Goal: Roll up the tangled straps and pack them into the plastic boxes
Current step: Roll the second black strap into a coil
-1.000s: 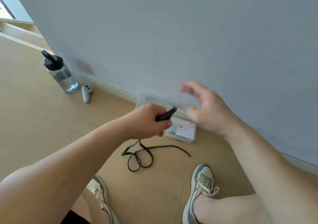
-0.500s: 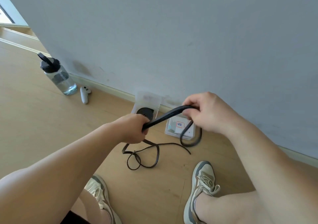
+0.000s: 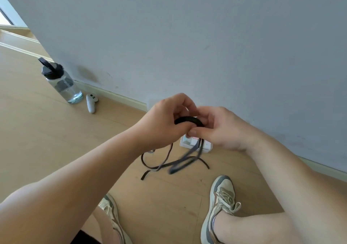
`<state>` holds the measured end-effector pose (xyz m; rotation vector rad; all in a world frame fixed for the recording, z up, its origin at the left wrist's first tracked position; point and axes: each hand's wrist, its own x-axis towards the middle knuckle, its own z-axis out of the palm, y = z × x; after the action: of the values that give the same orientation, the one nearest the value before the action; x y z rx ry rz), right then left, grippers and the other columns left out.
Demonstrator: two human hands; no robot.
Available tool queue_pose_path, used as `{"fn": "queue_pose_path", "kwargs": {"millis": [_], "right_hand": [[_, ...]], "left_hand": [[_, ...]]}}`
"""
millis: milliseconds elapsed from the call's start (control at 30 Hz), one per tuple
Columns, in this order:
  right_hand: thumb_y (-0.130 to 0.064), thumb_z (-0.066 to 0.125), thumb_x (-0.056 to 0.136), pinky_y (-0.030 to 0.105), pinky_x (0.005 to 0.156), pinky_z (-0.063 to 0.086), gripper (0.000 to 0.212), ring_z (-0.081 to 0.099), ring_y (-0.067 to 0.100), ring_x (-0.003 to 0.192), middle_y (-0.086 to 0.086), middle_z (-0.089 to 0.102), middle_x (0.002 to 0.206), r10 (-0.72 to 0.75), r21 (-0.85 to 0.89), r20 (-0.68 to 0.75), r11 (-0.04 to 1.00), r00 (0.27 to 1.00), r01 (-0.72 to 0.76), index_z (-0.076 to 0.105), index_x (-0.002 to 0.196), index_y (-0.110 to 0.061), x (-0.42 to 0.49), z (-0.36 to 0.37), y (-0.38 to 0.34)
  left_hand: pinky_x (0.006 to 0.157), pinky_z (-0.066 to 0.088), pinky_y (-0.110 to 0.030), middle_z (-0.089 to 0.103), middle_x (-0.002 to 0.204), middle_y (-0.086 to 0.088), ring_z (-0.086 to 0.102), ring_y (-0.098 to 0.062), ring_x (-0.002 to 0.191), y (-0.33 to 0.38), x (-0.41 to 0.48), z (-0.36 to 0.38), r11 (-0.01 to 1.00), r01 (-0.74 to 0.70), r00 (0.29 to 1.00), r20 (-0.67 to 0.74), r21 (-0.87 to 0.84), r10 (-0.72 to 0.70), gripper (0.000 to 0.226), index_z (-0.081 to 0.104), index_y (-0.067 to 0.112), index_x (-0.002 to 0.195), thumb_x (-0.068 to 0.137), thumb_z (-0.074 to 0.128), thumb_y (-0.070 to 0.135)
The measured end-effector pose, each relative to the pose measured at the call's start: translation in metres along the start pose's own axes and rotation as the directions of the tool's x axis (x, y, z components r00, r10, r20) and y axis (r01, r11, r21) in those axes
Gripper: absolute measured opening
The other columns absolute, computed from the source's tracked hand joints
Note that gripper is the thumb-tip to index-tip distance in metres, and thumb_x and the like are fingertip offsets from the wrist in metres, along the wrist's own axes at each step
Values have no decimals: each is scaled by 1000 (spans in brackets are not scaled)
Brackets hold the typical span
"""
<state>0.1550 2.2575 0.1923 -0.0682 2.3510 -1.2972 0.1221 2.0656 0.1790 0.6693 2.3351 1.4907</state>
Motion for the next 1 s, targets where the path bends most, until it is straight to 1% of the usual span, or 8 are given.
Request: {"fn": "queue_pose_path", "kwargs": {"millis": [100, 267, 500, 600, 667, 800, 867, 1000], "right_hand": [[-22, 66, 97, 30, 74, 53, 13, 67, 8, 70, -6, 73, 72, -6, -239, -91, 971, 996, -16, 71, 92, -33, 1, -2, -7], [-25, 57, 103, 31, 70, 53, 17, 66, 11, 68, -2, 70, 71, 50, -242, -213, 965, 976, -103, 66, 89, -28, -4, -15, -3], [-27, 53, 100, 33, 72, 48, 10, 63, 20, 90, -2, 65, 97, 413, -612, -193, 658, 890, -439, 62, 105, -26, -6, -35, 33], [-30, 70, 93, 29, 108, 43, 51, 57, 11, 128, -14, 60, 137, 284, -470, -118, 828, 952, -305, 53, 141, -33, -5, -25, 27], [-27, 75, 91, 32, 118, 37, 59, 54, 2, 134, -17, 62, 139, 88, -188, -25, 978, 996, -91, 52, 145, -34, -1, -13, 14], [-17, 63, 100, 35, 84, 56, 18, 71, 15, 83, -3, 75, 83, -2, -127, 7, 992, 1000, 3, 72, 103, -33, 3, 2, -4], [-27, 61, 101, 36, 71, 50, 16, 62, 16, 69, -1, 67, 73, 0, -294, -58, 956, 998, -17, 71, 93, -36, 5, 0, -5], [-30, 52, 105, 38, 64, 44, 18, 51, 19, 63, 1, 55, 69, -2, -236, -174, 971, 985, -40, 67, 95, -30, 4, -13, -2]], "left_hand": [[67, 53, -27, 72, 83, 5, 65, -15, 73, -18, 4, -7, 971, -6, 993, 113, 238, -22, 28, 54, 27, 107, 88, 66, 10], [72, 52, -30, 64, 88, 9, 63, -20, 84, -71, -7, -20, 727, 120, 852, 305, 676, -425, 14, 62, 29, 97, 92, 55, 18], [65, 54, -19, 72, 79, 8, 66, -7, 71, -40, -2, -44, 944, 217, 975, -19, 249, -220, 15, 63, 25, 95, 89, 76, 20], [66, 57, -21, 76, 82, 6, 69, -10, 70, -8, -9, -32, 986, 153, 988, -37, 69, -151, 15, 70, 25, 94, 87, 81, 18], [59, 51, -15, 75, 78, 9, 64, -4, 63, 2, -12, -19, 993, 105, 994, -20, 51, -104, 14, 72, 27, 93, 87, 81, 18], [65, 54, -23, 76, 82, 4, 68, -13, 70, -2, -7, -12, 999, 47, 999, -18, 20, -46, 22, 66, 23, 103, 87, 78, 12], [61, 51, -25, 73, 81, 4, 64, -12, 68, -16, -4, -18, 979, 72, 992, 90, 189, -90, 27, 59, 25, 105, 87, 73, 12], [65, 50, -25, 65, 85, 6, 62, -17, 77, -54, -5, -23, 778, 137, 875, 293, 614, -385, 14, 61, 28, 92, 90, 58, 14]]}}
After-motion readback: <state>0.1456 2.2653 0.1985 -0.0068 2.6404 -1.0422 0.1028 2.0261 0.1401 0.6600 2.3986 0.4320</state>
